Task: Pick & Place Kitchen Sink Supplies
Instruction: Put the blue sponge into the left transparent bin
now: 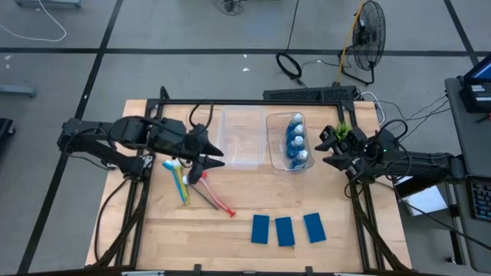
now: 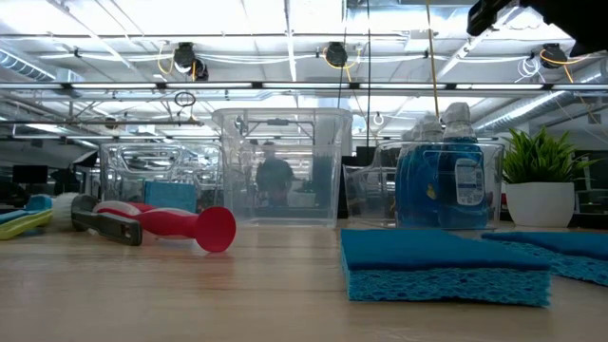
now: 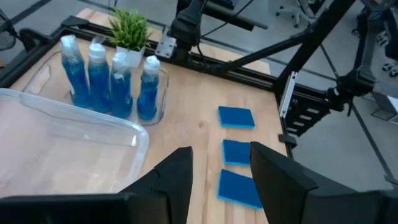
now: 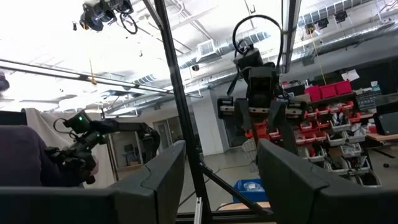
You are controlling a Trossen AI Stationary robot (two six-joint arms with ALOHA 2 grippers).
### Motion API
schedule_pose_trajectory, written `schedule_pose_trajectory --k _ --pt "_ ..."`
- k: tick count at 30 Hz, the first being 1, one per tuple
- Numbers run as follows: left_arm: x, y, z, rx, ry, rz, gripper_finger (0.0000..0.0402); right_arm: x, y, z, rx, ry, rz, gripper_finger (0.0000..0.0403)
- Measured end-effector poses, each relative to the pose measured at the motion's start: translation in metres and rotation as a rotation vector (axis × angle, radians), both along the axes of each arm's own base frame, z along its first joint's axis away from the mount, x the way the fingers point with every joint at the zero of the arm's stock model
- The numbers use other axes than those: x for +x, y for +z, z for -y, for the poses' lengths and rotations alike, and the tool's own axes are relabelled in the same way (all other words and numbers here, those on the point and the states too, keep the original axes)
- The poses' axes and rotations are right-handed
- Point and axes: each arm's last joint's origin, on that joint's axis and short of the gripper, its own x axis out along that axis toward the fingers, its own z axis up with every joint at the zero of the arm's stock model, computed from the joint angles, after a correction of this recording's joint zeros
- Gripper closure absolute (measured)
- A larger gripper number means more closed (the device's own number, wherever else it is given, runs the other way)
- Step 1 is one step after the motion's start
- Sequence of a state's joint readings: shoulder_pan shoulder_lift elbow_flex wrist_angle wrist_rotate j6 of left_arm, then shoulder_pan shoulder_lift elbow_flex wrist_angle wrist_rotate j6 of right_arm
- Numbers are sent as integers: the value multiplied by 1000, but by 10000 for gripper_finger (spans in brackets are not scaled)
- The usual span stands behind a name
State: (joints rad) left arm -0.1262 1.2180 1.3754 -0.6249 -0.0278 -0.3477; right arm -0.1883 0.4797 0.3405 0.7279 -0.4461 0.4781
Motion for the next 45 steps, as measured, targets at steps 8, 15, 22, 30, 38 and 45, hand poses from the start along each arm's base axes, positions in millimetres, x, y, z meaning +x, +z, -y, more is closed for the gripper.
schedule_pose_trajectory --k 8,15,22,30,38,45 --pt "-1 0 7 11 -9 2 238 0 0 0 7 3 -1 216" --pt "-1 0 8 17 -7 -1 238 3 -1 1 26 -15 -11 220" --pt "-2 -1 8 17 -5 -8 238 13 17 -8 8 51 -16 236" --pt "-2 -2 8 19 -5 -20 238 24 44 -22 7 125 -217 239" --pt "-3 -3 7 14 18 -36 238 25 46 -38 105 173 -453 239" --pt "-3 -3 7 29 26 -33 238 24 34 -51 251 244 -643 239"
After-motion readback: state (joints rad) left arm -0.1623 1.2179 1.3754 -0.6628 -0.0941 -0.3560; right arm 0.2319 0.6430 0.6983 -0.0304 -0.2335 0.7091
